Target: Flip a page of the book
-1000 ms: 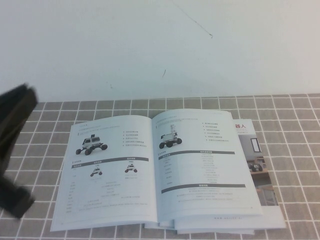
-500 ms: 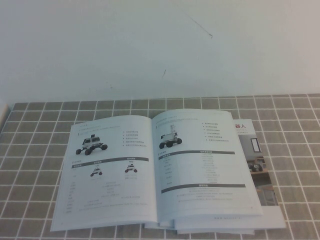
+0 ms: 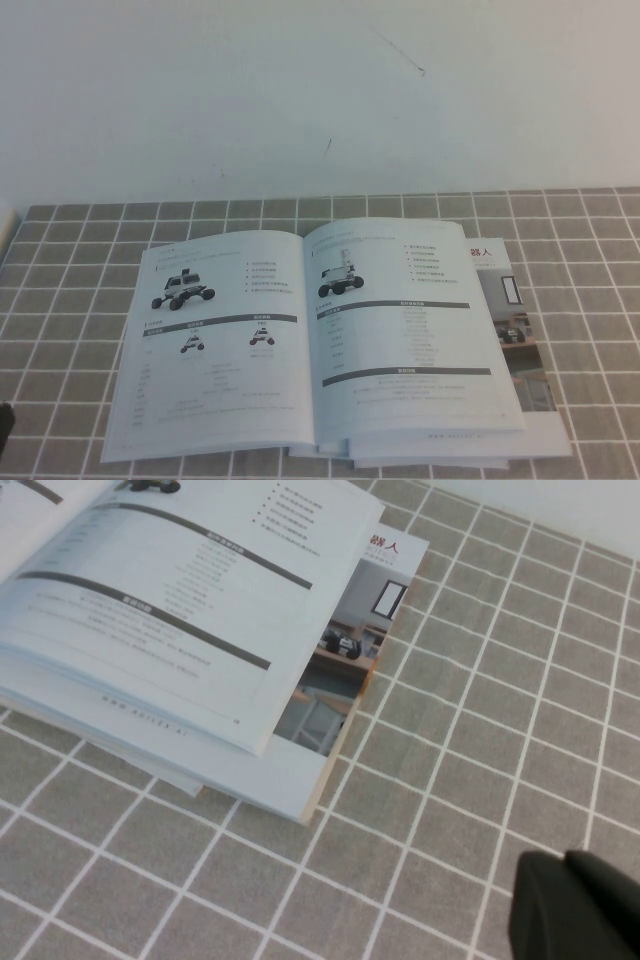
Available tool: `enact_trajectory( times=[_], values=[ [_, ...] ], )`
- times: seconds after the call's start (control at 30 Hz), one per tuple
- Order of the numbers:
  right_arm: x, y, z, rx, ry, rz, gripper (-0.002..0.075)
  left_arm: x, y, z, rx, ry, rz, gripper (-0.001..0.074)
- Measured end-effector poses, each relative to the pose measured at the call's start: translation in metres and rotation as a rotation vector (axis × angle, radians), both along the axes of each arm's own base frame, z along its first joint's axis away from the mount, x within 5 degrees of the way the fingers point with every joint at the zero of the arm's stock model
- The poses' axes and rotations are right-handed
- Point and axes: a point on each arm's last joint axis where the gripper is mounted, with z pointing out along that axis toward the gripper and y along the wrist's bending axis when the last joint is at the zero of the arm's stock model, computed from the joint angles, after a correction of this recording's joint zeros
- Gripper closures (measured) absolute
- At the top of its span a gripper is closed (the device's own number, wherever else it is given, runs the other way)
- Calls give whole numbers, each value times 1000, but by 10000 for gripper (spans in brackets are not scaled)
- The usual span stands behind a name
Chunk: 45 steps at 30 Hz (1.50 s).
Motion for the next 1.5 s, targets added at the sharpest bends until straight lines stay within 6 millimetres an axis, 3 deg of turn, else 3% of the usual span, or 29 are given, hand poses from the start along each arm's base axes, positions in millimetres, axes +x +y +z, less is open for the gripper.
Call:
enact_trajectory(
  times=[0.2,0.5,0.9,1.5],
  values=[
    [0,0,0,0,0,0,729,-8,4,-18,27,164,41,738],
    [0,0,0,1,0,0,729,-5,9,-60,-37,189,104,738],
    [0,0,0,2,1,0,729,-6,11,-71,28,294,125,738],
    [0,0,0,2,1,0,729,-6,13,-71,48,301,145,738]
  ],
)
